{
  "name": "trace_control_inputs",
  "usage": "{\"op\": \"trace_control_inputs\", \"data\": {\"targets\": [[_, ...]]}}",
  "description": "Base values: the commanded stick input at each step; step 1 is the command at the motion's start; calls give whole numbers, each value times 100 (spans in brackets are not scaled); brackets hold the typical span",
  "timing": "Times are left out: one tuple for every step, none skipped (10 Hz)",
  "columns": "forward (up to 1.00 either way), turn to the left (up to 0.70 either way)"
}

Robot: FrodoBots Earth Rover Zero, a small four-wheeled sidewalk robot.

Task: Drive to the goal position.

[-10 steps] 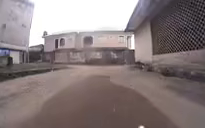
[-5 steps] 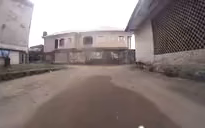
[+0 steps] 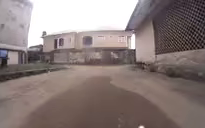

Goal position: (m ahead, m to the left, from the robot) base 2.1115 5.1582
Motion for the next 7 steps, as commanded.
{"op": "trace_control_inputs", "data": {"targets": [[30,0],[30,0],[30,0],[30,0],[30,0],[30,0],[30,0]]}}
